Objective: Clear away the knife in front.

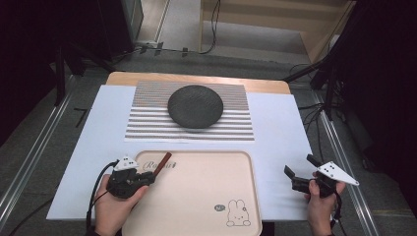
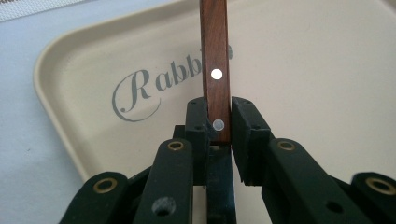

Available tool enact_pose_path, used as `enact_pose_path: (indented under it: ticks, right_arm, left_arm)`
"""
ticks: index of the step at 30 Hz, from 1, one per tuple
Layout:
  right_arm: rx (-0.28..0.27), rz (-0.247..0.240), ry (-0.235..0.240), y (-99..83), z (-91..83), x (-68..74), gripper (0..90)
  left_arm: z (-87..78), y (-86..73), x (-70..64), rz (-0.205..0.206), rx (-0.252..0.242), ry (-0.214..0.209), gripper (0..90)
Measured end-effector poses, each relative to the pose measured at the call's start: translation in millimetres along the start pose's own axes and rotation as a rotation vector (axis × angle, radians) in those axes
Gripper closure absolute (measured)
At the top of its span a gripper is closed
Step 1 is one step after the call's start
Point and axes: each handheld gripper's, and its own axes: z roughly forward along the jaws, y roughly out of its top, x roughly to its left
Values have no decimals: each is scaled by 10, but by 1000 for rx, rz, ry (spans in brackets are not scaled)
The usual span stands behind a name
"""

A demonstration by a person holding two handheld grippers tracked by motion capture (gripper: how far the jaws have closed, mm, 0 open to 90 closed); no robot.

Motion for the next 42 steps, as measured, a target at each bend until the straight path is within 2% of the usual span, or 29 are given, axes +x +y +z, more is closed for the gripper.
enact_pose_path:
  ticks: [14, 21, 24, 26, 29, 33, 38, 40, 42]
  right_arm:
    - [3, -4, -4, 0, 5, 4, 0]
    - [4, -4, -5, 0, 6, 3, 0]
    - [3, -4, -2, 0, 4, 2, 0]
    - [1, -1, -1, -1, 3, -1, 0]
    - [2, -1, -1, 0, 4, 1, 0]
    - [2, -4, -3, 0, 7, 1, 0]
    - [4, -6, -4, 1, 9, 4, 0]
    - [4, -6, -4, 0, 10, 5, 0]
    - [4, -6, -4, 0, 9, 4, 0]
  left_arm:
    - [71, -36, -5, 8, 25, 16, 769]
    - [87, -57, 14, 1, 18, 20, 765]
    - [87, -62, 27, -1, 2, 22, 746]
    - [65, -60, 44, 1, -20, 37, 683]
    - [23, -55, 55, 3, -67, 18, 666]
    - [-5, -14, 13, 53, -109, -1, 743]
    - [52, 54, -44, 96, -103, -25, 850]
    - [89, 93, -58, 100, -109, -70, 893]
    - [124, 131, -83, 118, -95, -72, 896]
